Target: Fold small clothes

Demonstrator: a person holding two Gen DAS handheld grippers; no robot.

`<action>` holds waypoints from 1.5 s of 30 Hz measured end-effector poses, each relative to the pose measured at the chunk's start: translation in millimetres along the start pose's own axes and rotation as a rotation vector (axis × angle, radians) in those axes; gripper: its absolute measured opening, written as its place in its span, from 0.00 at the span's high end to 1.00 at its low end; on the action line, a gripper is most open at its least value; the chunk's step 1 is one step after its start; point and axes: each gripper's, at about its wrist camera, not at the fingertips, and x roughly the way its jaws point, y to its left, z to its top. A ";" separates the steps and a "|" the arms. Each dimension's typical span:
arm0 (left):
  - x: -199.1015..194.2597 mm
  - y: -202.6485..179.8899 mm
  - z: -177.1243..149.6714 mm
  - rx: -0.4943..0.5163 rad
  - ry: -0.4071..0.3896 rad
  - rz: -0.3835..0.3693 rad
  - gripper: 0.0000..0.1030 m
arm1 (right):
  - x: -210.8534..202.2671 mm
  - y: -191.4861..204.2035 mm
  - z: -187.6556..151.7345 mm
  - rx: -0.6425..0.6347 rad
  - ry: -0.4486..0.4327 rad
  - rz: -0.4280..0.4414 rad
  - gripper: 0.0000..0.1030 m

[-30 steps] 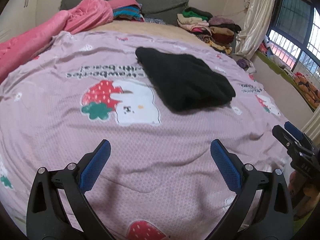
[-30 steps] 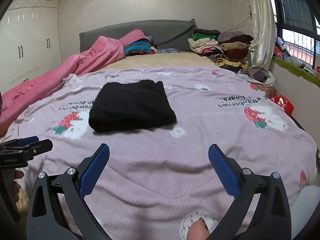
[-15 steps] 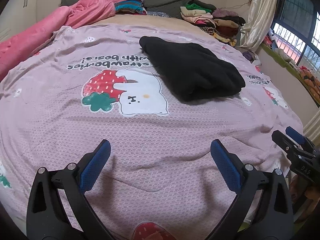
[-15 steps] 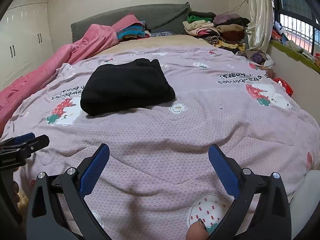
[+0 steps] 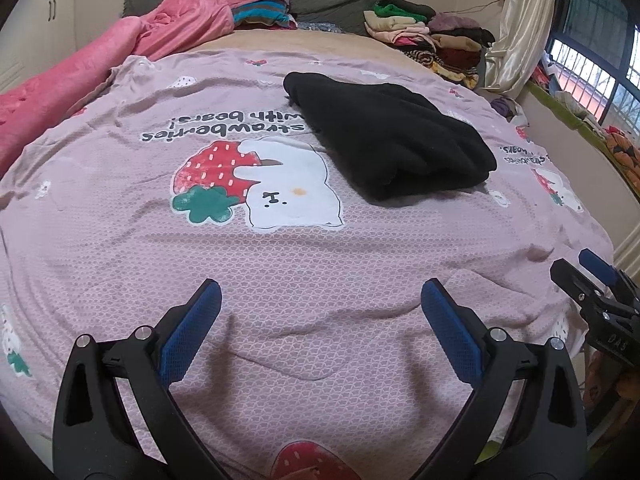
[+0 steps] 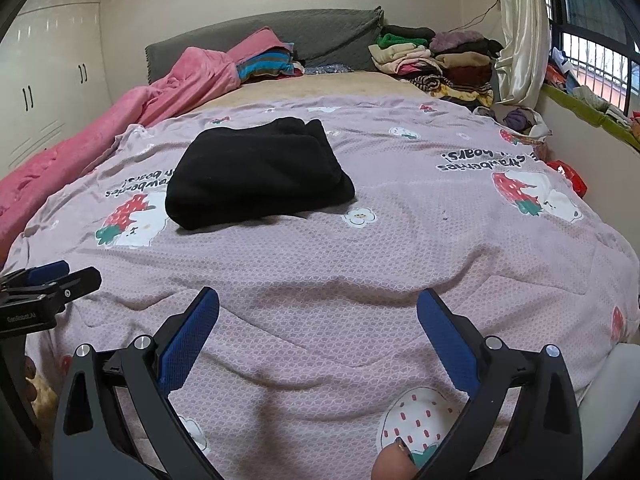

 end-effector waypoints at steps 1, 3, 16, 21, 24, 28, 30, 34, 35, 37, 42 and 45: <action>-0.1 0.0 -0.1 0.001 0.000 0.000 0.09 | 0.0 0.2 -0.1 0.001 0.001 -0.001 0.04; -0.6 0.3 0.1 0.003 -0.001 0.001 0.09 | 0.0 0.4 -0.3 0.001 0.001 0.000 0.04; -3.8 -0.9 2.2 0.001 -0.005 0.009 0.09 | -1.0 5.0 -0.6 -0.006 0.001 0.001 0.04; -4.7 -0.7 2.4 0.001 -0.006 0.011 0.09 | -2.3 5.3 0.3 -0.012 -0.002 -0.002 0.04; -5.3 -0.9 2.6 0.003 -0.003 0.016 0.09 | -2.5 5.1 0.3 -0.011 0.001 0.001 0.04; -6.5 -0.3 2.5 0.004 -0.003 0.026 0.09 | -2.8 4.8 0.7 -0.010 0.000 -0.001 0.04; -6.4 -0.4 2.5 0.006 -0.003 0.032 0.09 | -2.7 5.2 0.2 -0.012 0.000 0.000 0.04; -7.2 -0.2 2.7 0.010 -0.003 0.038 0.09 | -3.0 4.9 0.7 -0.013 0.001 0.001 0.04; -7.3 -0.8 2.8 0.011 -0.004 0.040 0.09 | -2.6 5.3 0.5 -0.013 0.000 0.000 0.04; -7.9 -0.7 2.8 0.011 -0.004 0.041 0.09 | -2.7 5.3 0.7 -0.016 0.000 0.002 0.04; -8.9 -1.8 3.1 0.014 -0.004 0.048 0.09 | -3.3 6.8 0.0 -0.018 0.005 0.001 0.04; -9.1 -1.9 2.9 0.016 -0.002 0.050 0.09 | -3.2 6.8 -0.2 -0.019 0.006 0.000 0.04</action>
